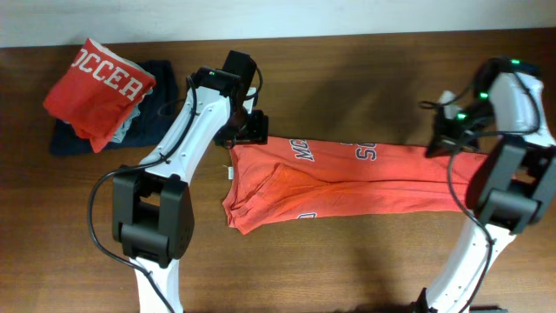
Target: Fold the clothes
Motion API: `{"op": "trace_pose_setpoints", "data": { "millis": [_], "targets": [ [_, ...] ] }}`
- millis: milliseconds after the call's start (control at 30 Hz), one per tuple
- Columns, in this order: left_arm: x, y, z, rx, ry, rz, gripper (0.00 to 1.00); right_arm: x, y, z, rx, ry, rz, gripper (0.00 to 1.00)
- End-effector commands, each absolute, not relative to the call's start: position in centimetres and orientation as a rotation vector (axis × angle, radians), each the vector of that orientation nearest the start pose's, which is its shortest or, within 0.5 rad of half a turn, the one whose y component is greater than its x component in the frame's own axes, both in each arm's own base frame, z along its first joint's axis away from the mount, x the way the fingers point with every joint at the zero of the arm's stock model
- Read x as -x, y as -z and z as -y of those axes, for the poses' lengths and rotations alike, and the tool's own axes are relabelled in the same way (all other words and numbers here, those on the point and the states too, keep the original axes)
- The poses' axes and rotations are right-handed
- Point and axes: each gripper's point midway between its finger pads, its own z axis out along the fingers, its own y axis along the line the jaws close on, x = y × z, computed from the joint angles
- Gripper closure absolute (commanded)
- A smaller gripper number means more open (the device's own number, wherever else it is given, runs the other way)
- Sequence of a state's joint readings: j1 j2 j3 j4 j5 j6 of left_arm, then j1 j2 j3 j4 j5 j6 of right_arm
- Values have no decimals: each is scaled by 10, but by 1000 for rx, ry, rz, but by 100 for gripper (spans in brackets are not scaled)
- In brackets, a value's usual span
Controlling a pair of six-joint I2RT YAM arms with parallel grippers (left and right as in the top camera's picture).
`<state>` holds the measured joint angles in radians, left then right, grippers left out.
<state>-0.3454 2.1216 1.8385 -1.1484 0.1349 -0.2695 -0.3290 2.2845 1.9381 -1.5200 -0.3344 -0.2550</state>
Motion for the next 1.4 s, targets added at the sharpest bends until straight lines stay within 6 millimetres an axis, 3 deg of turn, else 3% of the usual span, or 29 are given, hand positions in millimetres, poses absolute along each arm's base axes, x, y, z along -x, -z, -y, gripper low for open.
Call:
{"op": "trace_pose_setpoints", "data": {
  "millis": [0,100,233,467,600,867,1167,1267,1367],
  "targets": [
    [-418,-96,181,-156,329,-2987,29,-386,-59,13,131,-746,-3204,96],
    [-419,-96,184,-164,332,-2977,29,-392,-57,-20,320,-710,-3187,96],
    [-421,-97,188,-176,337,-2964,30,-396,-48,-52,559,-508,-3196,96],
    [-422,-97,189,-178,339,-2958,30,-379,-37,-93,850,-284,-3223,96],
    [-422,-96,189,-178,338,-2959,30,-369,-24,-94,797,-191,-3280,96],
    [-422,-96,189,-177,339,-2959,30,-351,7,-92,730,-203,-3336,96],
    [-422,-96,189,-177,339,-2959,30,-316,-10,-88,593,-216,-3511,96],
    [-422,-96,189,-177,338,-2960,31,-316,-13,-88,573,-210,-3511,96],
    [-423,-95,191,-181,346,-2956,43,-328,-10,-90,567,-210,-3457,96]
  ]
}}
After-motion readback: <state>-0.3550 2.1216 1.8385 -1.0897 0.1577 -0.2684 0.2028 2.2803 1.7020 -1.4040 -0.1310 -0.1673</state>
